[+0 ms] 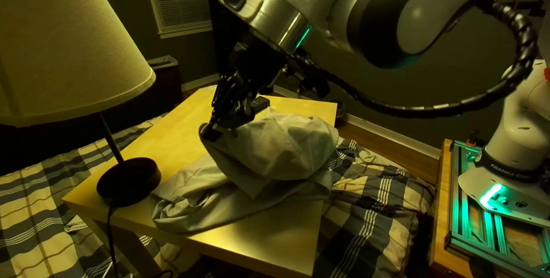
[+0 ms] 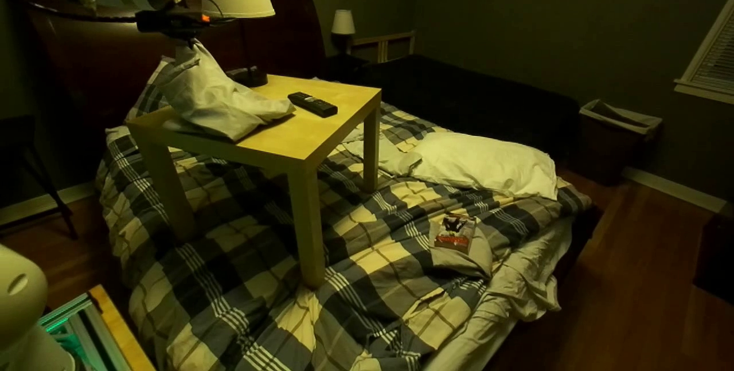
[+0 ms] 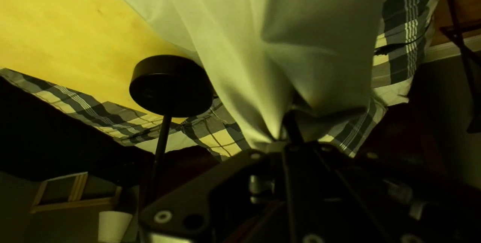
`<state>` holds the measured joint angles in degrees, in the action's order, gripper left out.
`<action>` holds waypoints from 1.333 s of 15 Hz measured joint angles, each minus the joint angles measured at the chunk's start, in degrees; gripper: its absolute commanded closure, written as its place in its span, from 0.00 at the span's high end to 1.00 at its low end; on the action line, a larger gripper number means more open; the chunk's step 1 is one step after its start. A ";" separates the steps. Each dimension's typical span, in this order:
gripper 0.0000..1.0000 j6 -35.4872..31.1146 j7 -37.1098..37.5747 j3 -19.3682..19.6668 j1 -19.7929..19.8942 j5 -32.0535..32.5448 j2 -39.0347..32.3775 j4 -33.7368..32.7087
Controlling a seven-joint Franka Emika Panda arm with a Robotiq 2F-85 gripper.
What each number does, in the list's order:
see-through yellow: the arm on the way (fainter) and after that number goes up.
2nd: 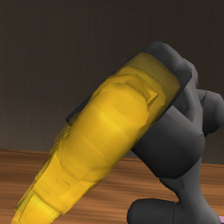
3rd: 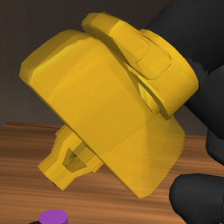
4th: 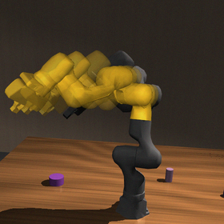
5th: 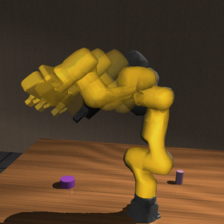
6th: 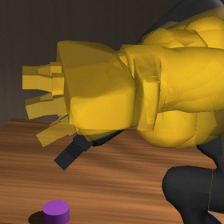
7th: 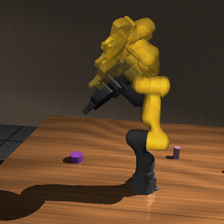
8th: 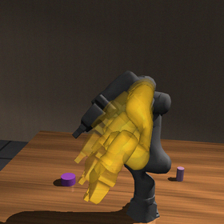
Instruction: Fold the cloth on the table
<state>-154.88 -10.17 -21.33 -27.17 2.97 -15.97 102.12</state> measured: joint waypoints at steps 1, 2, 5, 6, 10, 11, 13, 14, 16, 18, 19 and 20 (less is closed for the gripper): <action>0.00 -0.02 2.72 0.57 -1.28 3.10 -1.71 -1.11; 0.00 -0.02 4.98 1.18 -2.59 5.59 -3.37 -2.17; 0.32 -0.01 7.23 2.21 -5.75 9.33 -8.17 -5.14; 0.40 0.07 6.54 1.95 -6.13 9.24 -9.61 -6.08; 0.71 6.09 1.21 -1.29 -4.91 4.75 -12.11 -10.59; 0.78 8.92 -0.57 -2.18 -4.12 3.38 -11.73 -11.92; 0.93 15.59 -4.56 -3.73 -1.65 0.11 -9.57 -14.33; 0.99 19.30 -6.52 -4.15 -0.16 -1.32 -7.89 -15.17; 1.00 27.18 -9.34 -3.95 3.21 -2.95 -3.45 -15.69; 1.00 34.15 -10.92 -2.57 6.32 -3.15 1.12 -15.45; 1.00 36.98 -11.41 -1.59 7.80 -3.11 3.47 -14.80; 1.00 39.41 -11.63 -0.58 9.31 -3.01 5.85 -13.80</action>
<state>-115.47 -21.80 -21.90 -17.87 -0.04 -10.13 88.31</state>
